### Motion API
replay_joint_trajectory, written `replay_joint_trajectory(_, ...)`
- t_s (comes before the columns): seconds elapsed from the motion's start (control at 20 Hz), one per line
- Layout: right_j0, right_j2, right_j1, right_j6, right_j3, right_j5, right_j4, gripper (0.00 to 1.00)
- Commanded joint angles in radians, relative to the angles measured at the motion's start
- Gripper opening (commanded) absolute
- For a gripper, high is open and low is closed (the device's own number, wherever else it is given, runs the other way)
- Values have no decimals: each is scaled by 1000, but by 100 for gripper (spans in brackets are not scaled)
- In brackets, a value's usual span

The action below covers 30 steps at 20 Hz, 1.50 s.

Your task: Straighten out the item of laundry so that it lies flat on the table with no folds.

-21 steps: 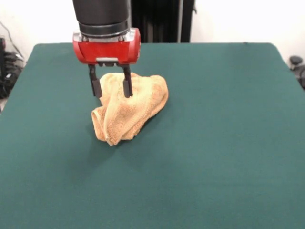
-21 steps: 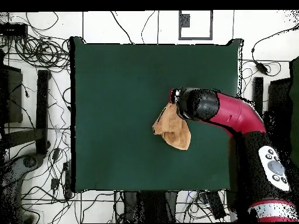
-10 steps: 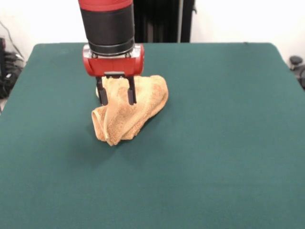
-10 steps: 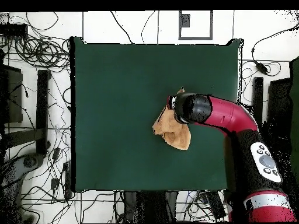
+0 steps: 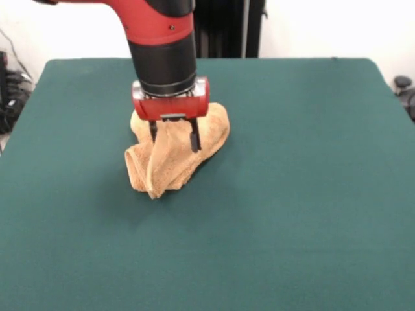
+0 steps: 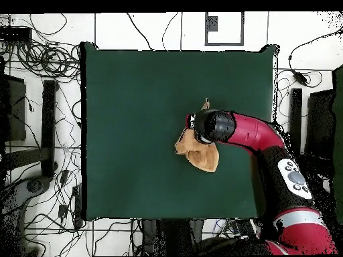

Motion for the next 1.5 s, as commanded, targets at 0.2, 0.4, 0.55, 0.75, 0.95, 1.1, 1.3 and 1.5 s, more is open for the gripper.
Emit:
replay_joint_trajectory(0.2, 5, 134, 50, -62, 43, -75, -66, 100)
replay_joint_trajectory(0.4, 1, 142, 53, -59, 49, -96, -70, 0)
replay_joint_trajectory(0.55, -8, 153, 57, -66, 52, -107, -70, 0)
replay_joint_trajectory(0.75, -14, 164, 61, -66, 55, -130, -72, 0)
replay_joint_trajectory(0.95, -13, 164, 62, -65, 54, -134, -77, 0)
replay_joint_trajectory(1.1, 16, 130, 55, -59, 31, -77, -89, 0)
replay_joint_trajectory(1.3, 22, 133, 36, -11, 42, -43, -67, 0)
replay_joint_trajectory(1.5, 65, 107, -47, 29, 48, 53, -41, 0)
